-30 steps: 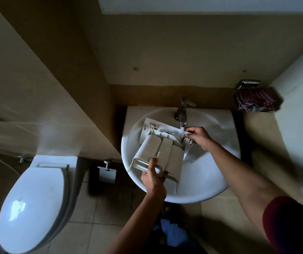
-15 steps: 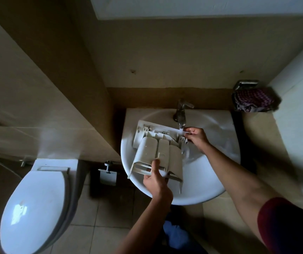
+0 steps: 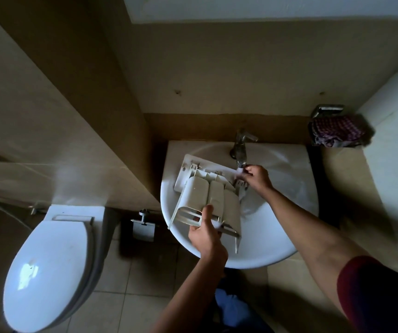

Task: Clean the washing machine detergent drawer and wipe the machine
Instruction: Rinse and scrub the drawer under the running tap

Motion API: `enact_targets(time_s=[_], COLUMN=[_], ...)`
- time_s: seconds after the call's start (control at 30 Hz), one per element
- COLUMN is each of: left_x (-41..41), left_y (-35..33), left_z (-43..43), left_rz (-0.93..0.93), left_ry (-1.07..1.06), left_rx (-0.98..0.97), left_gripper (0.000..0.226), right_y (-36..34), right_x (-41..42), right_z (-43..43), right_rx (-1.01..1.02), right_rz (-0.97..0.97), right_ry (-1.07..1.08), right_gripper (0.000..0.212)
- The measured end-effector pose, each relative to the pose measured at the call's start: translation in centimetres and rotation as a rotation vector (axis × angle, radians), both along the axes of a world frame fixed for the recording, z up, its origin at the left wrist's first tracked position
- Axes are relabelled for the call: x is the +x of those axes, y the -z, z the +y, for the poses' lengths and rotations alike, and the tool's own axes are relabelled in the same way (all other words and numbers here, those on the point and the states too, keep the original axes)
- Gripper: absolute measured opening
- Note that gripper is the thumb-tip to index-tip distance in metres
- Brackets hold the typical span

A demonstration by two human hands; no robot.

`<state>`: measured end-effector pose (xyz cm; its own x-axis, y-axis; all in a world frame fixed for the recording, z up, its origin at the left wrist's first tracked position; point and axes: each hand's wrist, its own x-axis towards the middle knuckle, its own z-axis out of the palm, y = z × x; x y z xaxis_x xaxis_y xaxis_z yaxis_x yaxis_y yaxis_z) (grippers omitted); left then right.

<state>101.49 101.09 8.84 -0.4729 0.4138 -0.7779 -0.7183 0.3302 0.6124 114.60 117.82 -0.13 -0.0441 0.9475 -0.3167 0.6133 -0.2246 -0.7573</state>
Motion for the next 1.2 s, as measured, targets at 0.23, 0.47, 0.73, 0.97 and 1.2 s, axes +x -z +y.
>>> enact_targets(time_s=[0.23,0.47,0.73,0.97,1.2], left_x=[-1.2,-3.3,-7.1,-8.4,-9.5], left_y=[0.2,1.7,3.6,4.4,5.4], left_z=[0.2,0.2,1.5,3.4,4.2], left_rz=[-0.029,-0.008,0.022,-0.064,-0.19], left_ry=[0.047,0.25,0.519,0.766,0.811], left_rx=[0.02,-0.005,-0.024,-0.069,-0.015], left_gripper=[0.014,0.019,0.028,0.05,0.033], right_y=[-0.7,-1.3,-2.7,-2.5,-3.4], right_x=[1.1,1.5,2.2,1.8,2.0], right_z=[-0.5,0.0,-0.3,-0.4,-1.4], right_rx=[0.079,-0.11,-0.268,-0.266,-0.405], right_rz=[0.024,-0.024,-0.071,0.067,0.05], right_ry=[0.006,-0.111,-0.282,-0.151,-0.123], right_gripper=[0.017,0.023,0.039,0.022,0.053])
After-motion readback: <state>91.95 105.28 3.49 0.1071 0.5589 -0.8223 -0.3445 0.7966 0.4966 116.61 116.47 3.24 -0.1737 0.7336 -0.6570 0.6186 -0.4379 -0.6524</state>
